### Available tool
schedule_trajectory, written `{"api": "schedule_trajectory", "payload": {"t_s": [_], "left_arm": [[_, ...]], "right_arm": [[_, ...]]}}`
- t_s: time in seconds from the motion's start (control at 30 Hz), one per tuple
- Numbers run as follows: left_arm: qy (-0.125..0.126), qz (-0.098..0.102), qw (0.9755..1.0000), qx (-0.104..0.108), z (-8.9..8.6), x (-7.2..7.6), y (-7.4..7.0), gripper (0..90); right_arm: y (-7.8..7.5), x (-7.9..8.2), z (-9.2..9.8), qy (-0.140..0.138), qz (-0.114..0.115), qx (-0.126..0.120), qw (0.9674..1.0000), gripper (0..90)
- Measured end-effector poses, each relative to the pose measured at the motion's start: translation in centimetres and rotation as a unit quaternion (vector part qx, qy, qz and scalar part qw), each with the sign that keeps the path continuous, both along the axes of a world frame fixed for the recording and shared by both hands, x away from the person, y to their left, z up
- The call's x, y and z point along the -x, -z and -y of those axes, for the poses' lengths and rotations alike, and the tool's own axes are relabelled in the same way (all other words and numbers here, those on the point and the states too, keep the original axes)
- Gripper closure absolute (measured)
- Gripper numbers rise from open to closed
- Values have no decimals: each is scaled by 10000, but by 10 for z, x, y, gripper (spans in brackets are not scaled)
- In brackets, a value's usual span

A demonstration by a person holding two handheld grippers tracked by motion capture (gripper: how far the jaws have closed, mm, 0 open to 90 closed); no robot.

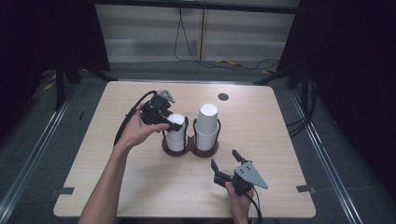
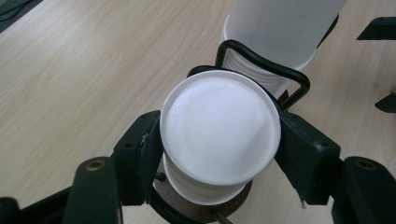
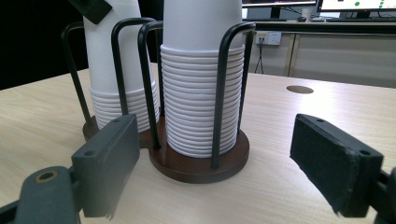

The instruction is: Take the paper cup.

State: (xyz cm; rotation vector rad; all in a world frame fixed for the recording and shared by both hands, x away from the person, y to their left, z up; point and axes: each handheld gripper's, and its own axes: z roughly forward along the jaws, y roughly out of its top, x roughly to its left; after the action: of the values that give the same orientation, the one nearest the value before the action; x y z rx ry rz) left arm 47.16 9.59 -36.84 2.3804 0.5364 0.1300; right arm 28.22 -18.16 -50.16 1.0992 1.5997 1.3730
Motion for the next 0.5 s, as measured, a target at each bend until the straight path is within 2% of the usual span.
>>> {"api": "schedule_trajectory", "payload": {"t_s": [0.03,0.2,0.23,0.5], "left_arm": [[-68,-26,9999,89,1,1,0,354],[-51,21,9999,159,-2,1,-3,357],[-107,8,9996,269,-3,2,-4,357],[-77,82,9993,368,-7,3,-9,358]], "right_arm": [[0,0,0,-3,0,-2,10000,153],[0,0,0,-9,-16,0,10000,153],[0,0,0,-8,-16,-4,10000,153],[0,0,0,-7,-21,-7,10000,153]]}}
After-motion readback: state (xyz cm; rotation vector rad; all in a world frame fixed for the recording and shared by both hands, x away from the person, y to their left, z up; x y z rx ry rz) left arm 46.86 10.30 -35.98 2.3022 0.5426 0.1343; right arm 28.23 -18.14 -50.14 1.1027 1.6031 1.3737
